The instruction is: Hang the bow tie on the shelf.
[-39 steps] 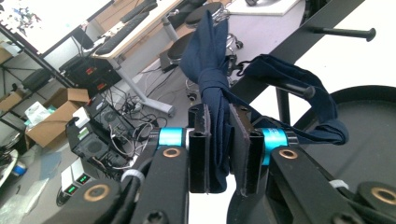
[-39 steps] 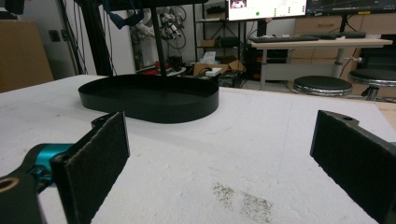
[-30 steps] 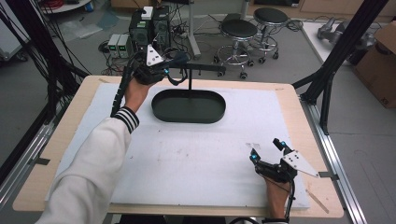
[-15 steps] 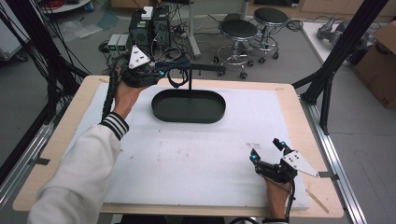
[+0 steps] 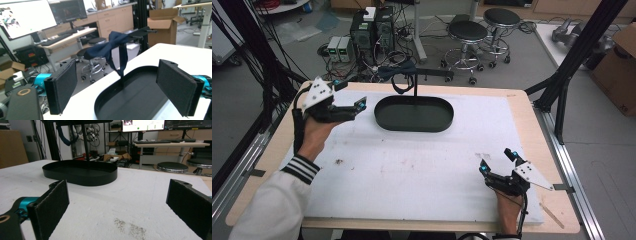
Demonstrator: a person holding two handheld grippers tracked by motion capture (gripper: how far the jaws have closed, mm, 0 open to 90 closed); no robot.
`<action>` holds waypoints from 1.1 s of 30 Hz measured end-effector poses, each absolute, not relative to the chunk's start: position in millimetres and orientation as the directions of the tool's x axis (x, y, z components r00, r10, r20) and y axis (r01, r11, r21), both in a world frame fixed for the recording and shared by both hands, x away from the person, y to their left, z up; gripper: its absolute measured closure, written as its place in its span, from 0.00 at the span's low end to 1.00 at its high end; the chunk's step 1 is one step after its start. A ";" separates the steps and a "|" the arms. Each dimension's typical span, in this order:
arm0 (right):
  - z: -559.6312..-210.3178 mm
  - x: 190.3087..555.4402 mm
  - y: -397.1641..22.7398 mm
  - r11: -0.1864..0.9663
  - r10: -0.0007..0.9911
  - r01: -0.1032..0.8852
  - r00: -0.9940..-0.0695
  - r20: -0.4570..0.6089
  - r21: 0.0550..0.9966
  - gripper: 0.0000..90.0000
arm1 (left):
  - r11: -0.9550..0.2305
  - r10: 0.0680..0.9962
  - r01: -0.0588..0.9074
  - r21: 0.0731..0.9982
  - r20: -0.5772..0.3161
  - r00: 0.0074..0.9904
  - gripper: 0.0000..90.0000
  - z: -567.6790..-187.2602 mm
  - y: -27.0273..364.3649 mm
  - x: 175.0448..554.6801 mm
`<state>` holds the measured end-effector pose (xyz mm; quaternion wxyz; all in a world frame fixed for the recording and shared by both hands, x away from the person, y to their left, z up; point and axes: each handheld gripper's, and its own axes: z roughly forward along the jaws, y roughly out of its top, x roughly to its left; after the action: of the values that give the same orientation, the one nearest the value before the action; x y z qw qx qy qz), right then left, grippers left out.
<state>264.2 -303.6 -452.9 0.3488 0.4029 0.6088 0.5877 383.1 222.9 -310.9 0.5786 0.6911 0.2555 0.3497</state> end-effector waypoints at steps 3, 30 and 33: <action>-452.9 264.2 -303.6 -0.015 0.901 0.080 -0.432 0.048 0.997 0.04 | -0.173 0.764 -0.053 0.984 0.168 0.623 0.19 -328.6 235.6 366.9; -452.8 263.9 -302.4 -0.005 0.908 0.081 -0.416 0.039 0.997 0.04 | -0.011 0.781 0.014 1.000 0.000 0.624 0.19 -447.8 293.0 297.8; -452.8 263.9 -302.2 -0.005 0.909 0.080 -0.415 0.037 0.997 0.04 | -0.003 0.783 0.020 1.000 -0.010 0.622 0.19 -452.2 292.8 298.0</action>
<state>263.9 -302.2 -452.8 0.3569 0.4061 0.6086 0.5809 298.0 292.8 -452.2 0.6326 0.6408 0.3132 0.3017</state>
